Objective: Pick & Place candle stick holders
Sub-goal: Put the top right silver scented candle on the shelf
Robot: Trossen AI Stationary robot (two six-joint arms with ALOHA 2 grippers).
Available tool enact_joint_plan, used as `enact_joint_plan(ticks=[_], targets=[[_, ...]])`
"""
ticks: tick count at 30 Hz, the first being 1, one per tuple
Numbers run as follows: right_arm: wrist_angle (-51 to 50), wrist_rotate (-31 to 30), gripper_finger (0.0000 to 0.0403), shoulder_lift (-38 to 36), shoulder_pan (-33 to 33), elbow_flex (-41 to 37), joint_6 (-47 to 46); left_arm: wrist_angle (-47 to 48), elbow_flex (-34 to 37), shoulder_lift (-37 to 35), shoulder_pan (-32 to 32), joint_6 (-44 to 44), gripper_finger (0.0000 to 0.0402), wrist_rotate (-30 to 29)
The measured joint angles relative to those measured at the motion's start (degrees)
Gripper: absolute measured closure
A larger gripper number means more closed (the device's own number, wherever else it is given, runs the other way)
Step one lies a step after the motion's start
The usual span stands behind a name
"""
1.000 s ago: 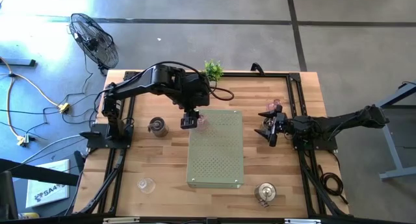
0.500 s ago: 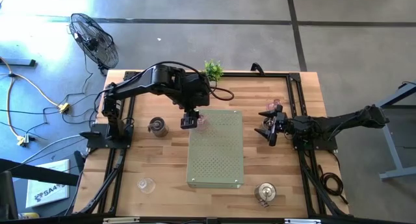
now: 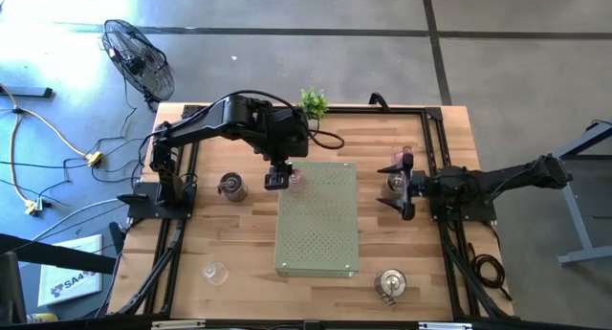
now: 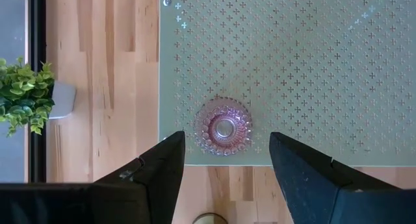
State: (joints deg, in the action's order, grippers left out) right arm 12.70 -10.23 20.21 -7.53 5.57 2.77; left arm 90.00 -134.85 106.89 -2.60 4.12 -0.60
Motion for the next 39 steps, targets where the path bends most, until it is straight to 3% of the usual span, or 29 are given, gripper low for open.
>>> enact_joint_plan(ticks=[5, 12, 20, 28, 33, 39], targets=[[-7.9, 3.8, 0.0004, 0.1, 0.0, 6.6, 2.4, 0.0, 0.0, 0.0, 0.0, -2.8, 0.0181, 0.0], [-33.9, -1.1, 0.0004, 3.7, 0.0, 23.7, -1.1, 0.0, 0.1, -1.0, 0.0, -4.0, 0.0181, 0.0], [-56.5, -5.9, 0.0004, 17.3, 0.0, 41.6, -8.5, 0.0, 0.1, -2.8, 0.0, -4.4, 0.0181, 0.0], [-80.4, -8.0, 0.0004, 33.8, 0.1, 56.8, -22.4, 0.0, 0.1, -2.8, 0.0, -4.4, 0.0181, 0.0], [-93.5, -5.0, 0.0004, 42.6, 1.5, 63.9, -32.8, 0.0, 0.1, -2.8, 0.0, -4.4, 0.0181, 0.0], [-97.3, 2.1, 0.0004, 48.1, 5.3, 67.5, -38.6, 0.0, 0.1, -2.8, 0.0, -4.4, 0.0181, 0.0]])
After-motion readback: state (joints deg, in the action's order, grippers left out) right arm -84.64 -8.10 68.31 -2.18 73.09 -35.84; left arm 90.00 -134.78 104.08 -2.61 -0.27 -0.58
